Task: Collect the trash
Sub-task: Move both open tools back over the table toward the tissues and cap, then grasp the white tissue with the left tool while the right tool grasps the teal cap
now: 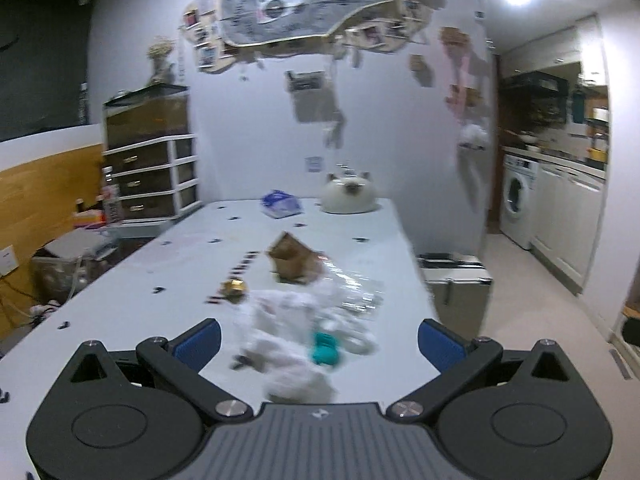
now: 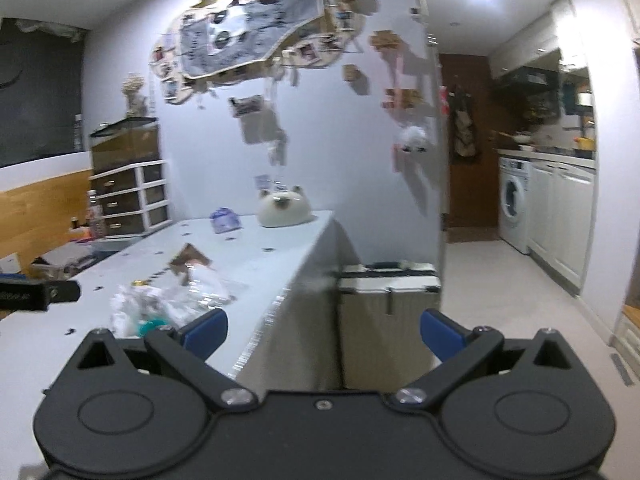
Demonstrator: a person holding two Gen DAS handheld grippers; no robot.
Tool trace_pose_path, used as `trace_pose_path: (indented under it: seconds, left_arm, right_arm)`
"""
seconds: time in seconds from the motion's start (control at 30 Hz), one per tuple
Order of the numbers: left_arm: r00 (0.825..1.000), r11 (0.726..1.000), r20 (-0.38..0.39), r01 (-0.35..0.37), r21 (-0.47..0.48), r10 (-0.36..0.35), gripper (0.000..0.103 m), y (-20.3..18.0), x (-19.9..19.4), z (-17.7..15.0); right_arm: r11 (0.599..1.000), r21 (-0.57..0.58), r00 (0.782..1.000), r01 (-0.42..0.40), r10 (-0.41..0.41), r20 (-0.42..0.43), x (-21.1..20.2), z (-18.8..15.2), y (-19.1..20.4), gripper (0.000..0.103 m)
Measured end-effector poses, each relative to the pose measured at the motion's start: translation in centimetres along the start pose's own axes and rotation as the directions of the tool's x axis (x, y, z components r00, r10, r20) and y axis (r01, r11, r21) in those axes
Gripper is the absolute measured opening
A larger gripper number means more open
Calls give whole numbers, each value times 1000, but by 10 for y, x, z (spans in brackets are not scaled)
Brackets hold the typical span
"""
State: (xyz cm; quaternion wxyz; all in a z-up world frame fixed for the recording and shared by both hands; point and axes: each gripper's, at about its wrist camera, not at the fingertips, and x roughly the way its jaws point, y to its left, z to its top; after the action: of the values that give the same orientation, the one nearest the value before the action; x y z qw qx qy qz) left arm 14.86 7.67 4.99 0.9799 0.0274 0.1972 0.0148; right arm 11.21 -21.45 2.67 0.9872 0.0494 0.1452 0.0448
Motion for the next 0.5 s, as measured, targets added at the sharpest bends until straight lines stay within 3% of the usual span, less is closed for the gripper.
trace_pose_path:
  seconds: [0.17,0.27,0.5]
  left_arm:
    - [999,999,4,-47,4,47,103,31,26,11]
    - [999,999,-15,-33,16,33,103,39,47,12]
    - [993,999,-111,35,-5,-35,81,46,100,-10]
  right_arm:
    - [998,-14,998,-58,58,6,16,5,32,103]
    - [996,-28,996,-88,88,1,26,9,48,103]
    - [986,-75,989,-150,150,-13,51,13,74,100]
